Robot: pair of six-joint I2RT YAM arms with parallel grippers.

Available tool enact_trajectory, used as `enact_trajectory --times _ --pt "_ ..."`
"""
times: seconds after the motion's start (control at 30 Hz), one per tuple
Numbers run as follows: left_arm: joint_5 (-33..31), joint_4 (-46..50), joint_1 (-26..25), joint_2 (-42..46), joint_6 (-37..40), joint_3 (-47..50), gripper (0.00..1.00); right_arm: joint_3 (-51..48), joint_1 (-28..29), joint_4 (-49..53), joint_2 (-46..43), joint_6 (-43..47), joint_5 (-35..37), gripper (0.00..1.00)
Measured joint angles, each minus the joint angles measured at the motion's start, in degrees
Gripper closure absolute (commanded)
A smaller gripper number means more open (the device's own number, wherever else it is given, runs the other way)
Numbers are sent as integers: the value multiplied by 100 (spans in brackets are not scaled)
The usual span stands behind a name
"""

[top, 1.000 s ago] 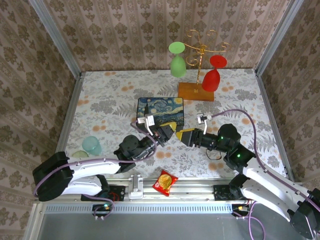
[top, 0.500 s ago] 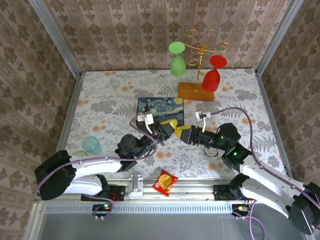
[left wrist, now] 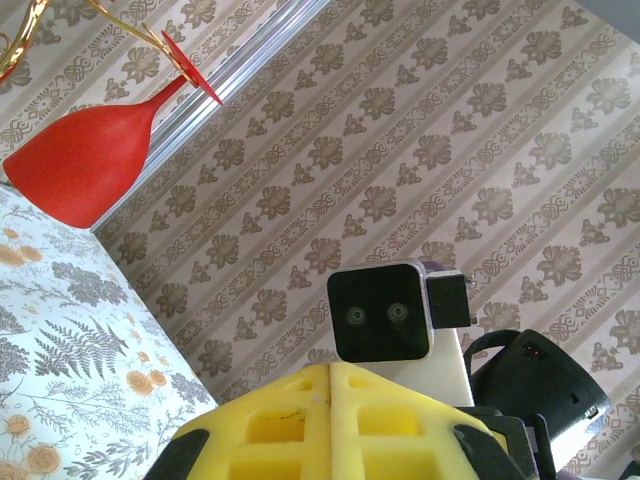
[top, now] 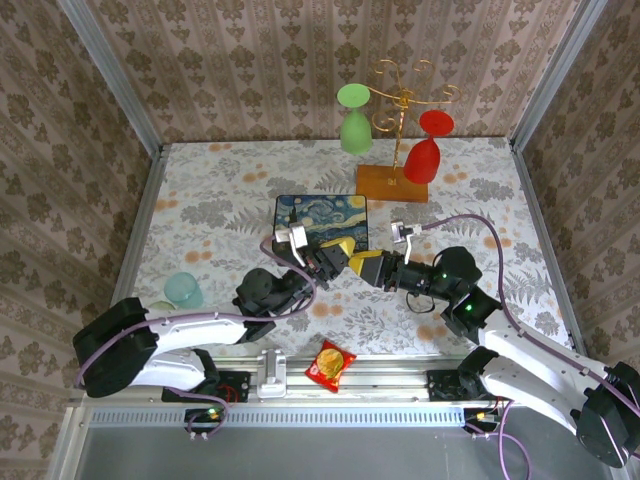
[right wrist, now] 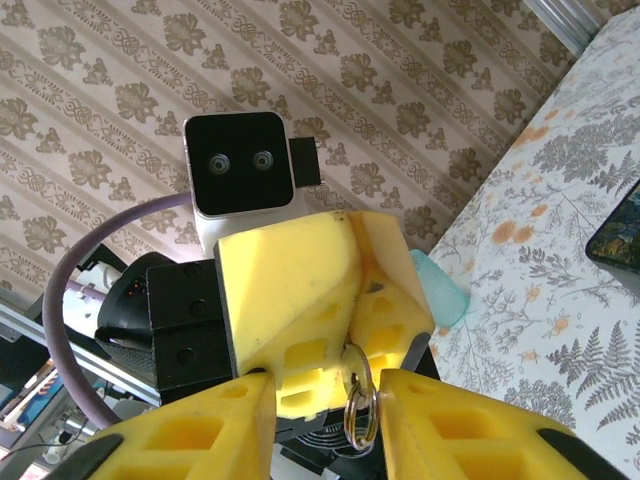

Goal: Unlock the padlock with the key

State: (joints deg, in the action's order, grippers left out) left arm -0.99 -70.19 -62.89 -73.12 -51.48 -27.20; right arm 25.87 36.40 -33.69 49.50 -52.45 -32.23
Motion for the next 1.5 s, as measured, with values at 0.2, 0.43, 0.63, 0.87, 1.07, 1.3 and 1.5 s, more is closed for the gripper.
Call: enact_trajectory --times 0.2,0.43,0.63,0.87,1.07,1.3,1.5 --pt "0 -26 2 -13 -101 0 100 0 2 -98 101 15 4 80" --pt "17 -94 0 -15 -142 2 100 -28 0 -136 98 31 52 100" --pt "17 -109 17 -11 -173 63 57 -111 2 -44 -28 127 96 100" --pt "-90 907 706 946 -87 376 0 -190 2 682 -391 334 470 100" --pt "-302 4157 1084 1974 645 -328 0 -190 2 1869 -319 584 1158 100" --pt "636 5141 1690 1349 1069 411 9 -195 2 2603 -105 717 1613 100" --pt "1167 5025 1784 391 1556 450 12 -247 2 2645 -57 737 1733 100"
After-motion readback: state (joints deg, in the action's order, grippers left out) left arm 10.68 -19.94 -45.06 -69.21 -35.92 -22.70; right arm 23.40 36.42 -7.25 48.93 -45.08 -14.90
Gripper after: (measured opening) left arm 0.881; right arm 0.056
